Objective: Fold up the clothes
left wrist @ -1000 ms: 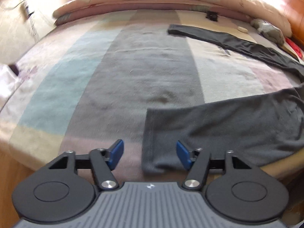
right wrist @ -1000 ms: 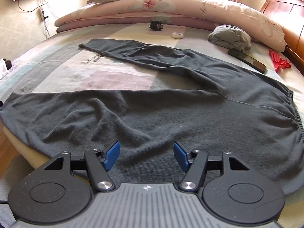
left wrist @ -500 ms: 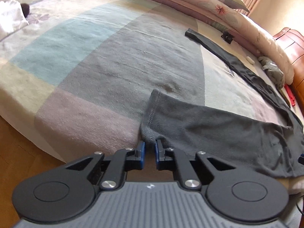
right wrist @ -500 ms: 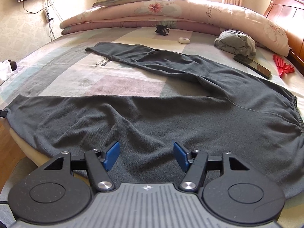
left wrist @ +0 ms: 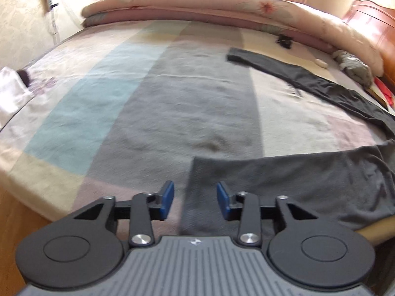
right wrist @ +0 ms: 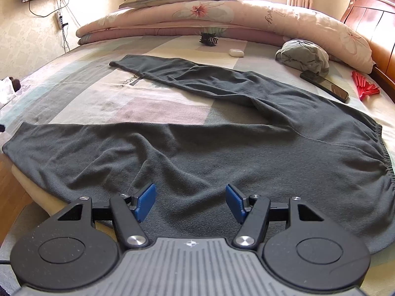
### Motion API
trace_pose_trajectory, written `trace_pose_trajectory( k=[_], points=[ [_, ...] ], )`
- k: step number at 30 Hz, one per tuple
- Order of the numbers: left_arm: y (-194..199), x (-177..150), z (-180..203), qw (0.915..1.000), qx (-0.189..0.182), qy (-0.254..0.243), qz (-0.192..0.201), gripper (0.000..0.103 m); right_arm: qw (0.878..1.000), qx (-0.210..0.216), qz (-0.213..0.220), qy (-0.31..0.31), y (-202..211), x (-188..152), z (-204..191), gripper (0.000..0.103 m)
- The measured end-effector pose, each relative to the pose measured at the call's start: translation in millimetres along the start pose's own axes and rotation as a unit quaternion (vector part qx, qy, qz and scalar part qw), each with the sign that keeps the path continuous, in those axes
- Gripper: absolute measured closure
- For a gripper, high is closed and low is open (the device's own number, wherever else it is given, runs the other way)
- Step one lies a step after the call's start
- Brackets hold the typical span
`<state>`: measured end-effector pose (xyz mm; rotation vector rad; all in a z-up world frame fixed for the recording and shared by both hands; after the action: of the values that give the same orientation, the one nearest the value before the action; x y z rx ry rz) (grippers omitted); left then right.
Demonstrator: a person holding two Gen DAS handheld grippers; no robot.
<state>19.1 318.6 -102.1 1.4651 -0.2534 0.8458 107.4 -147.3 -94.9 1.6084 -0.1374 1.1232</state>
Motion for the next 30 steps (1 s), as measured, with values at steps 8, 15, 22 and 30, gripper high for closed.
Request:
trace_pose_trajectory(
  k=[8, 15, 22, 30],
  points=[
    [-47.5, -10.9, 13.0, 0.9981, 0.051, -0.029, -0.021, 0.037, 1.0, -0.013, -0.013, 0.008, -0.4, -4.5, 2.9, 0.03],
    [-15.8, 4.8, 57.7, 0.9959, 0.041, -0.08, 0.01, 0.036, 0.998, -0.056, -0.025, -0.024, -1.6, -17.8, 42.8, 0.025],
    [-16.2, -25.0, 208.4, 0.9743, -0.11, -0.196, -0.011, 0.034, 0.995, -0.083, -0.023, -0.039, -28.4, -24.9, 75.6, 0.021],
    [-50.6, -62.3, 249.1, 0.9817, -0.089, -0.167, -0.02, 0.015, 0.991, -0.096, -0.019, -0.093, 0.3, -85.0, 117.4, 0.004]
  ],
)
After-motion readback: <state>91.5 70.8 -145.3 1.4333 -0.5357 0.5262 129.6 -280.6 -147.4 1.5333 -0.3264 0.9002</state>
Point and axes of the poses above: each gripper's, at about its wrist camera, not at the fingertips, and y roughly against the way its jaws point, z to its right, x to its top, the point moved 7 cm from there along -y, roughly the way its jaws point, and after that the axes turned 9 degrees about y, right-handed, at the moved point
